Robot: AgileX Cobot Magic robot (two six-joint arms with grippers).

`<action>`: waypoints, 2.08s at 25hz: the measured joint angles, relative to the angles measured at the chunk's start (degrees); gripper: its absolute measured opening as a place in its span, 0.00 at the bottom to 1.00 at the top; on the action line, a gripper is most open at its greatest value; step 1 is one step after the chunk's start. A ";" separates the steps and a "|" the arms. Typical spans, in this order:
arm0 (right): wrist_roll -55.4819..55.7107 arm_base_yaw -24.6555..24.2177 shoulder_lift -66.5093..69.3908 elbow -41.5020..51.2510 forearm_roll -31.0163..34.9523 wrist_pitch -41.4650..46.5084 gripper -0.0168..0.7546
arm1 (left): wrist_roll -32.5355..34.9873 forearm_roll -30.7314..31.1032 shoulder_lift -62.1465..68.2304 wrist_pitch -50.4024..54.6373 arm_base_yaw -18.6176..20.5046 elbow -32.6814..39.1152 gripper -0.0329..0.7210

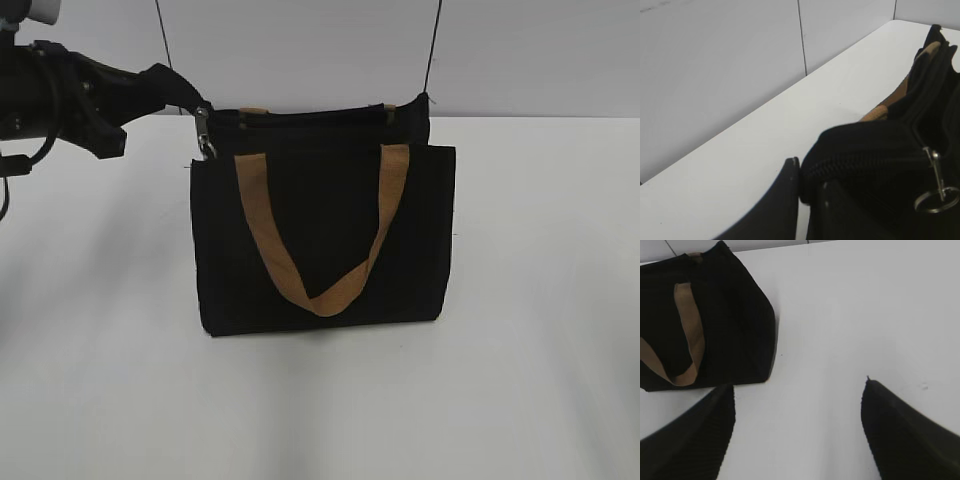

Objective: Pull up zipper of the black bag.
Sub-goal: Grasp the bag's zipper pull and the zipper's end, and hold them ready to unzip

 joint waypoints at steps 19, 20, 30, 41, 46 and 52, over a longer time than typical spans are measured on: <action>9.10 24.98 47.31 -31.97 -1.17 3.37 0.79 | -0.06 -0.98 0.17 -0.26 0.00 -1.87 0.07; 11.43 28.18 50.05 -33.97 -2.46 2.98 0.79 | -0.06 -0.98 0.17 -0.26 0.00 -1.87 0.07; 24.04 45.19 72.97 -54.85 -5.98 2.00 0.61 | -1.32 -1.27 0.17 -0.71 0.00 -1.87 0.07; 24.90 46.01 82.82 -60.39 2.43 -2.33 0.27 | -1.44 -1.39 0.17 -1.35 0.00 -1.87 0.07; 26.43 45.77 85.62 -60.39 1.01 -5.49 0.34 | -1.49 -1.39 0.17 -1.41 0.00 -1.87 0.07; 29.48 44.19 87.83 -60.39 -1.22 -8.34 0.36 | -1.49 -1.39 0.17 -1.46 0.00 -1.87 0.07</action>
